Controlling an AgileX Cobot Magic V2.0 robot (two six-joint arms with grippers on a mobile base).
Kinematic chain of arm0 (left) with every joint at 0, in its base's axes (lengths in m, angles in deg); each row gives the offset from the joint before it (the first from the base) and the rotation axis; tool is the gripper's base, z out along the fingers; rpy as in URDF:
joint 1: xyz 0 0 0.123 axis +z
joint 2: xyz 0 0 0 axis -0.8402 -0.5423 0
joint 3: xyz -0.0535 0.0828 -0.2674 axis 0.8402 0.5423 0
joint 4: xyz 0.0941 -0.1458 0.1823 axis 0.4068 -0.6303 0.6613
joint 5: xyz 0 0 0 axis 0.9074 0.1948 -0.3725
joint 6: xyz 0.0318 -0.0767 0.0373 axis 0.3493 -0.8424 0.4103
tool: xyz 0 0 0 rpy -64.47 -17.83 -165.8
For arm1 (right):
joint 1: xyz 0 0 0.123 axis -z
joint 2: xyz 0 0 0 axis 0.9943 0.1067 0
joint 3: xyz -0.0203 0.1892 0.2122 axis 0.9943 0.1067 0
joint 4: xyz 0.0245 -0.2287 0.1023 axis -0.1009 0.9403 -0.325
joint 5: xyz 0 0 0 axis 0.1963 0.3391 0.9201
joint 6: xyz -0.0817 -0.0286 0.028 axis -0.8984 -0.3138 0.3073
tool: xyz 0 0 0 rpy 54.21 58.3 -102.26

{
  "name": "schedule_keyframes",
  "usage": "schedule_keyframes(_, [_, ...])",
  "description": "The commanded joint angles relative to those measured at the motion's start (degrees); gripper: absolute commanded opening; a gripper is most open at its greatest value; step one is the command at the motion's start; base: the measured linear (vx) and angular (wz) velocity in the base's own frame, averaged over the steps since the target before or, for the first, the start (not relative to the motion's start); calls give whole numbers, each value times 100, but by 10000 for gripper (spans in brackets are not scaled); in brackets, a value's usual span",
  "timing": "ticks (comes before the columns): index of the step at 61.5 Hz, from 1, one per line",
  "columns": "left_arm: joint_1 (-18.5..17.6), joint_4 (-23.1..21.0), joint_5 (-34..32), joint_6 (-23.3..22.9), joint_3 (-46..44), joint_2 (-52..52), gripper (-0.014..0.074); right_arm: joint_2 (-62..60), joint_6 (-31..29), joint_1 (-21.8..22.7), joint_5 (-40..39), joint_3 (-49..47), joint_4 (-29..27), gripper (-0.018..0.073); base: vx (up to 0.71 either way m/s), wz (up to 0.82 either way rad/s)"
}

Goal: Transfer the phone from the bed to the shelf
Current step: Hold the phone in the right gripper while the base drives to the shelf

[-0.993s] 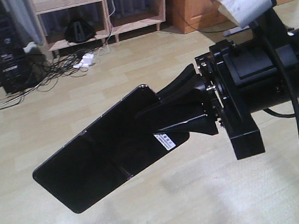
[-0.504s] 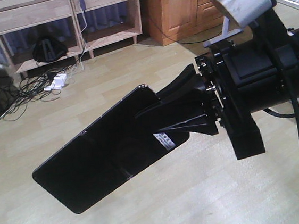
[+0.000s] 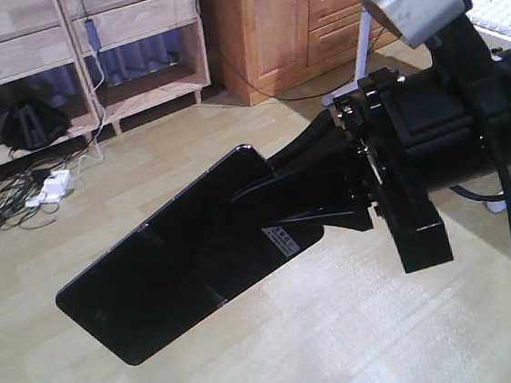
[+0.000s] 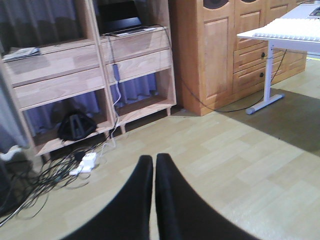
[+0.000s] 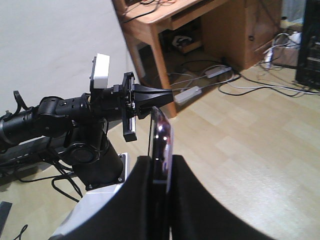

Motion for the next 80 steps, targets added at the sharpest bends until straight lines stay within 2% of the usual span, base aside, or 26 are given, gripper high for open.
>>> schedule_keyframes(1, [-33, -52, -408, -33, -132, 25, 1, -149, -4, 17, 330, -147, -533, -2, 50, -16])
schedule_keyframes(33, [-33, -52, -408, -33, -132, 25, 1, -149, -4, 17, 330, -147, -533, -2, 50, -11])
schedule_keyframes(80, [-33, -52, -408, -33, -132, 25, 1, -149, -4, 17, 330, -147, -533, -2, 49, 3])
